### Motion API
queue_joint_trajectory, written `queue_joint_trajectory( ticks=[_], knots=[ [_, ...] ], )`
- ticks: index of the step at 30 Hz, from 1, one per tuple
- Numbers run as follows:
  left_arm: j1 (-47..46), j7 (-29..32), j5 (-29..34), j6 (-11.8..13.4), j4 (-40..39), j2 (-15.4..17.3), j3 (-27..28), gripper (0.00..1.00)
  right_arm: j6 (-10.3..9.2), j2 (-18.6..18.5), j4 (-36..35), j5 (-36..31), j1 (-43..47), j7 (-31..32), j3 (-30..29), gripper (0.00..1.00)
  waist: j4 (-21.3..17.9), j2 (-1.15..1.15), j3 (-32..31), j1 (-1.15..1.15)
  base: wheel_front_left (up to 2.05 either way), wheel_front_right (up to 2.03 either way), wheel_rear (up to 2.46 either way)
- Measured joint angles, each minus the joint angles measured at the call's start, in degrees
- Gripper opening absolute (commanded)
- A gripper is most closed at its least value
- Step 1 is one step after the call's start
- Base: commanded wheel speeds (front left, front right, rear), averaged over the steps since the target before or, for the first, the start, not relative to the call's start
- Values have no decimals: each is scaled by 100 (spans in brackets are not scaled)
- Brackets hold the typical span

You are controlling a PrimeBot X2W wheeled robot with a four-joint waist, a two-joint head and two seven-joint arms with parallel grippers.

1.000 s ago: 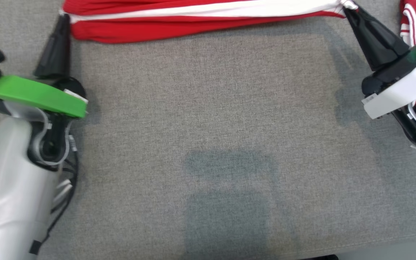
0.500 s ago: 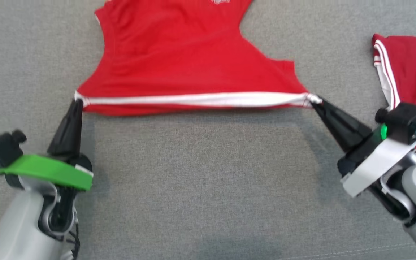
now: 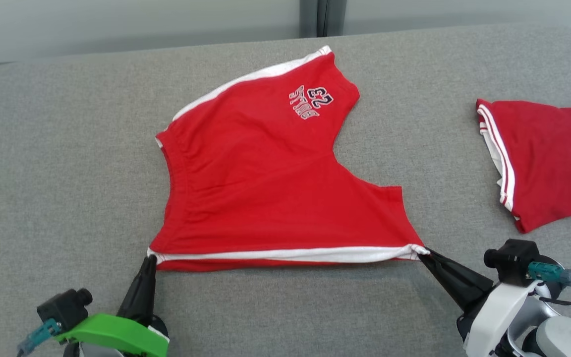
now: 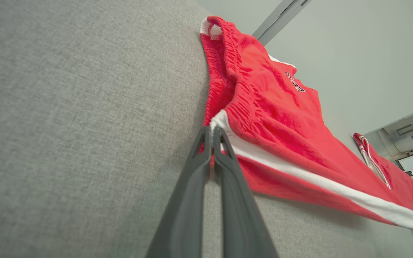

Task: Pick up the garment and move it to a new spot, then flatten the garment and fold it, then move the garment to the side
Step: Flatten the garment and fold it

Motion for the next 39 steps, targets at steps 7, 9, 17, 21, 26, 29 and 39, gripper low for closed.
queue_joint_trajectory(
  ticks=[7,9,17,21,26,29,39],
  knots=[
    [460,0,24,-9,168,-202,-119,0,26,-279,430,-687,8,4,342,0,-37,0,-455,0,0,0,0],
    [459,0,36,-51,243,-230,-158,0,26,-231,669,-732,-13,4,393,0,-70,0,-507,0,0,0,0],
    [443,0,59,-62,554,-268,-104,0,112,122,1460,-1372,-465,4,973,10,-198,0,-525,0,0,0,0],
    [389,-1,103,-62,682,-253,-134,0,160,397,1857,-1488,-667,2,1144,2,-249,0,-480,0,0,0,0],
    [315,-18,149,-67,806,-246,-245,0,160,716,2167,-1490,-809,-111,1195,11,-234,0,-432,0,0,0,0],
    [259,-18,197,-68,862,-234,-282,0,160,803,2368,-1515,-894,-163,1215,47,-207,0,-402,0,0,0,0],
    [190,-37,207,-121,1011,-174,-320,71,205,870,2738,-1683,-1120,-369,1296,100,-203,0,-289,0,0,0,0]
  ],
)
